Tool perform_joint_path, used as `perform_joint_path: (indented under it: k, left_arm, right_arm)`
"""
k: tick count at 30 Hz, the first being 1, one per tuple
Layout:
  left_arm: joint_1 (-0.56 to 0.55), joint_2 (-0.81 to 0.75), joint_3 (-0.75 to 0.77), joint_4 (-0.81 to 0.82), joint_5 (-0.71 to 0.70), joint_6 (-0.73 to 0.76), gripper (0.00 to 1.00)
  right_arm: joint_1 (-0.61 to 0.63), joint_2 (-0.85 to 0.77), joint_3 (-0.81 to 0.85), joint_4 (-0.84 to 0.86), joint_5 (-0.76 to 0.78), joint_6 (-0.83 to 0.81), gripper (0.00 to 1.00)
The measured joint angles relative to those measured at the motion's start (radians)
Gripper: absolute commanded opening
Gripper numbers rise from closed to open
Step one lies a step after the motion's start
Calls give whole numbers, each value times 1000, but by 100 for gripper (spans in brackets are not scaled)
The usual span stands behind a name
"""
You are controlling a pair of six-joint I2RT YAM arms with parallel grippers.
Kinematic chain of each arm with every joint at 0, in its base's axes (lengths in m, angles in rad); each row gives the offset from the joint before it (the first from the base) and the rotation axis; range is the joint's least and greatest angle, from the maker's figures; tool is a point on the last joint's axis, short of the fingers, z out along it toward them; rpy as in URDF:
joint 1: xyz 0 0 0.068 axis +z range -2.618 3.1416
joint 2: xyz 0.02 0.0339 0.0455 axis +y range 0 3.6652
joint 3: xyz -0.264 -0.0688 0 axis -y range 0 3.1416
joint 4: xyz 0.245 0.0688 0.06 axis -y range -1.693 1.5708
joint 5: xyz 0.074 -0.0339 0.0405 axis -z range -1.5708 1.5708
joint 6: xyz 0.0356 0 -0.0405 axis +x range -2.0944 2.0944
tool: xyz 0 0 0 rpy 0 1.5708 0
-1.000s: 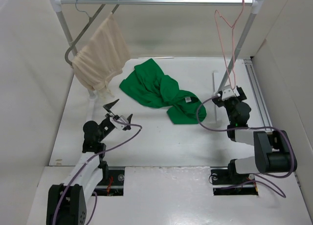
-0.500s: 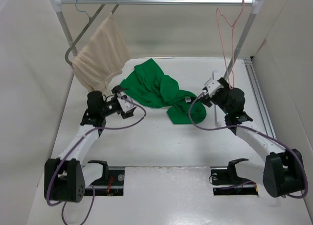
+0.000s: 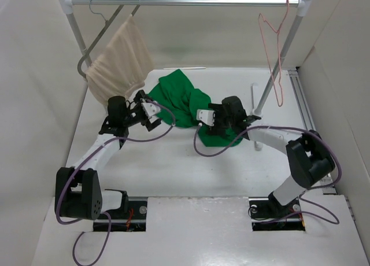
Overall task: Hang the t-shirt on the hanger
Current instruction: Grab the tshirt from the pile
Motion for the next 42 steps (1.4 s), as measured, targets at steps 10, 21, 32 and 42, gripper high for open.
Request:
perform_joint_path:
  k: [10,21,32,42]
  left_arm:
    - [14,19,67,69,-58,-129,100]
    - [24,37,105,98,-65,-185,100]
    - [24,65,135,110,-52,-206,100]
    - [-18,47,86,81,-74,-135,85]
  right_arm:
    - [-31,307,467,-245,-143,-211,71]
    - [-64,243,439,-439,-274,-254,75]
    - [-47,455,615,-497,-298,-134,38]
    - [-77,510,675,-543,-287,-75,0]
